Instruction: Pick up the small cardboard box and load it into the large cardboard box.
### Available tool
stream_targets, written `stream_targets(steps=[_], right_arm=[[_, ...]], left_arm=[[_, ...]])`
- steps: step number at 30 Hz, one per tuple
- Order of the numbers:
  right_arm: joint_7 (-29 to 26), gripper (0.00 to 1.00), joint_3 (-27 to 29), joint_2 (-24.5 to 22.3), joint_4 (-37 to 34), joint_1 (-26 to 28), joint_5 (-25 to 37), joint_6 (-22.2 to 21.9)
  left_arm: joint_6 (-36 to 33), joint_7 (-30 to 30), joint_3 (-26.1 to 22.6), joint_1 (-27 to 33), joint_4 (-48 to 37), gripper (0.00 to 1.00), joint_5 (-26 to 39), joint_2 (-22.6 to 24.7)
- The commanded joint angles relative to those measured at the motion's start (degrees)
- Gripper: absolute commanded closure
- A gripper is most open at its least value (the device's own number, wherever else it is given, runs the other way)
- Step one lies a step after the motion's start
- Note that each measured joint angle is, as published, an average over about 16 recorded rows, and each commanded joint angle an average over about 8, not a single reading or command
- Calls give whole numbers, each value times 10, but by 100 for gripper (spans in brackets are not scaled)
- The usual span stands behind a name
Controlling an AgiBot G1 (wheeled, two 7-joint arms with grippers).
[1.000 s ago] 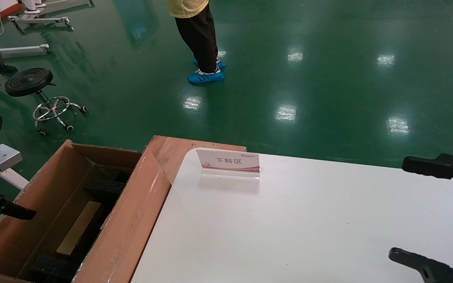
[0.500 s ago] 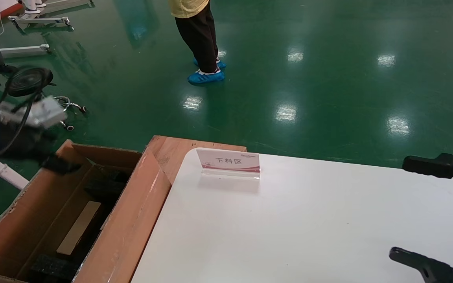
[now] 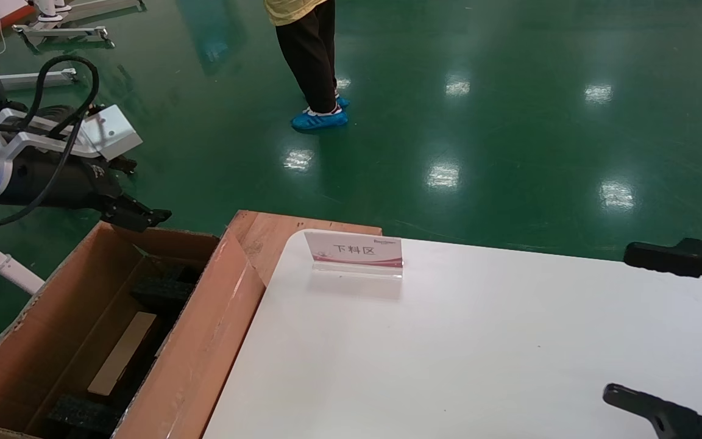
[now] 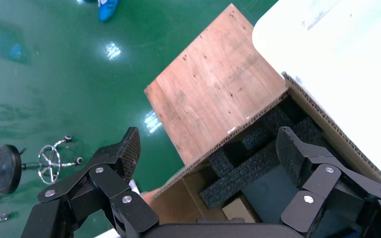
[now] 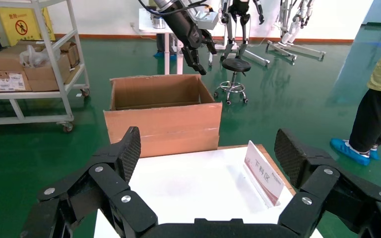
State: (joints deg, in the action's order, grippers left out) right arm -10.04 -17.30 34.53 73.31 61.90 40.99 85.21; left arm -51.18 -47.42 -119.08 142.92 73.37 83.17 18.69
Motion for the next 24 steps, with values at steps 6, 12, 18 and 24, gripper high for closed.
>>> stream_targets(steps=[6, 12, 18, 24], right_arm=[[0, 0, 0, 0, 0, 0, 0, 0], [0, 0, 0, 0, 0, 0, 0, 0], [0, 0, 1, 0, 0, 0, 0, 0], [-1, 0, 2, 1, 0, -1, 1, 1]], left_arm=[[-21, 24, 69, -55, 1, 0, -28, 11], [-57, 62, 174, -138, 1, 0, -70, 28], [-92, 99, 280, -221, 1, 0, -112, 45], [-128, 137, 385, -304, 1, 0, -155, 61]])
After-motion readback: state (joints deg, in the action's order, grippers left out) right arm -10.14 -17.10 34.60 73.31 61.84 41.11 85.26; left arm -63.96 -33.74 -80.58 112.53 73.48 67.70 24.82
